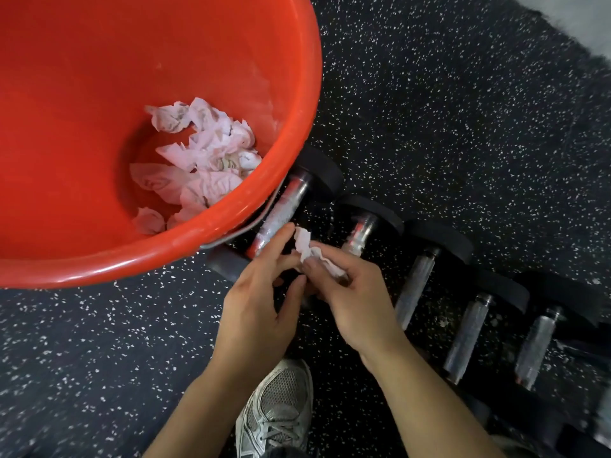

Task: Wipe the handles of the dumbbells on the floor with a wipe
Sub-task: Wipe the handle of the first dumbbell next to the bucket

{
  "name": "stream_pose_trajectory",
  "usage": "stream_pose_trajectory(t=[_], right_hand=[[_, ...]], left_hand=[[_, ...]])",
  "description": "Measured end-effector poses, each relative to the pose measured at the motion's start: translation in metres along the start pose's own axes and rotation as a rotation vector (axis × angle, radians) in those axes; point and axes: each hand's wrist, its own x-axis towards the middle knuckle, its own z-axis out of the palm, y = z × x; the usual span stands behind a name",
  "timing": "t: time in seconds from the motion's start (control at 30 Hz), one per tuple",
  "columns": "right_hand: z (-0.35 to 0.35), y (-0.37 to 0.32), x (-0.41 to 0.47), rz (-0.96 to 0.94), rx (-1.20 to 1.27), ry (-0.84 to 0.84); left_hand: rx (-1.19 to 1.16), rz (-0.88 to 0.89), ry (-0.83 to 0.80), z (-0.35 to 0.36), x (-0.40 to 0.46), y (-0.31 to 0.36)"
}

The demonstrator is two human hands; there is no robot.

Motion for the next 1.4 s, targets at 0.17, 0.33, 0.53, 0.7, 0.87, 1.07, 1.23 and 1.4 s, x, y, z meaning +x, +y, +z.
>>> stream_pose_trajectory(t=[0.17,0.33,0.53,0.7,0.87,1.07,1.23,1.4], right_hand=[[0.0,-0.006,0.032,-0.351,-0.46,0.096],[0.005,0.003,0.092,-0.553,-1.033,0.234],[0.016,0.022,0.106,-0.581,-1.24,0.21],[0.018,0.041,0.084,-0.611,-1.038,-0.174],[0.003,0.023,0.09,-0.606,-1.154,-0.258],[0.002,0.019,0.104,-0.46,-1.138,0.009],[0.003,0.028,0.082,-0.527,-1.08,-0.441],[0.001,0.023,0.097,-0.551,-1.031,-0.225]], left_hand=[[0.196,0.118,0.062,-0.01,0.002,-0.02],[0.355,-0.004,0.143,-0.023,0.001,-0.044],[0.258,-0.047,0.204,-0.017,-0.005,-0.048],[0.236,-0.022,0.226,-0.016,-0.005,-0.049],[0.223,0.03,0.256,-0.014,-0.008,-0.048],[0.237,0.044,0.263,-0.013,-0.008,-0.049],[0.24,0.076,0.267,-0.01,-0.009,-0.052],[0.242,0.069,0.27,-0.01,-0.008,-0.052]])
